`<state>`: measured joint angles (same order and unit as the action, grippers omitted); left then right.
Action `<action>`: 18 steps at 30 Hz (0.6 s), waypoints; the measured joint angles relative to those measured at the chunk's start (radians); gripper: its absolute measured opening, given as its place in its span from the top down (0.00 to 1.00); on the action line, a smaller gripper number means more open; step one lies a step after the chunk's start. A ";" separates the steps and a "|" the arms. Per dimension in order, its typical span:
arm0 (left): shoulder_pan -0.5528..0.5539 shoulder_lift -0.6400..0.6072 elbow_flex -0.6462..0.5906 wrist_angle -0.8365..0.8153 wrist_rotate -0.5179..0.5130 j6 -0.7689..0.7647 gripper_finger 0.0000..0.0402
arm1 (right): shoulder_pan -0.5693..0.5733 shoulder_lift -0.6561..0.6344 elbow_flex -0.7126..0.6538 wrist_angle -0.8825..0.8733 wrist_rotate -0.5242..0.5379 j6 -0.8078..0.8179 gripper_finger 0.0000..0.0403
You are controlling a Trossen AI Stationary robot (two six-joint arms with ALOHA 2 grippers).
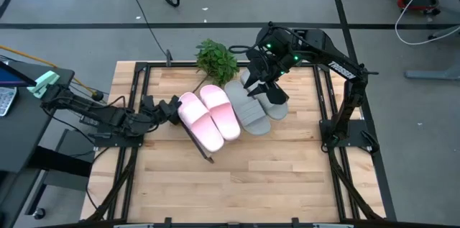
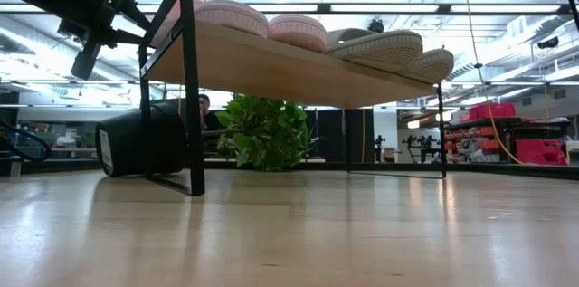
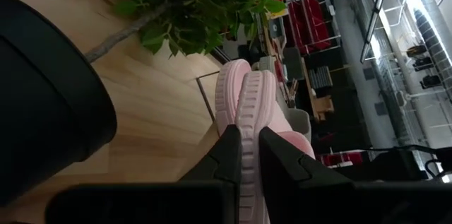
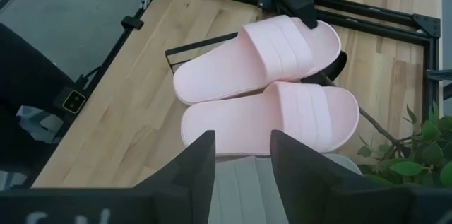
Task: Pick and place slides into the shelf
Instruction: Put the pink slides on the shelf
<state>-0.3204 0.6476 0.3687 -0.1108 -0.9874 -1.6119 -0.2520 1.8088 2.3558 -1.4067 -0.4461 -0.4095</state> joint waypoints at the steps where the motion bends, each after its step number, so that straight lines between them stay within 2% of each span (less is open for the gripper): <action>1: 0.005 0.000 0.000 0.000 0.004 0.000 0.91 | 0.000 0.000 0.000 0.000 0.000 0.000 0.65; 9: 0.011 0.013 0.000 0.000 0.020 0.021 0.91 | 0.000 0.000 0.000 0.000 0.000 0.000 0.65; 18: 0.010 0.112 0.000 0.001 0.041 -0.078 0.86 | 0.000 0.000 0.000 -0.001 0.000 0.000 0.65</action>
<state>-0.3099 0.7593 0.3683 -0.1094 -0.9468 -1.6896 -0.2520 1.8088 2.3558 -1.4080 -0.4465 -0.4099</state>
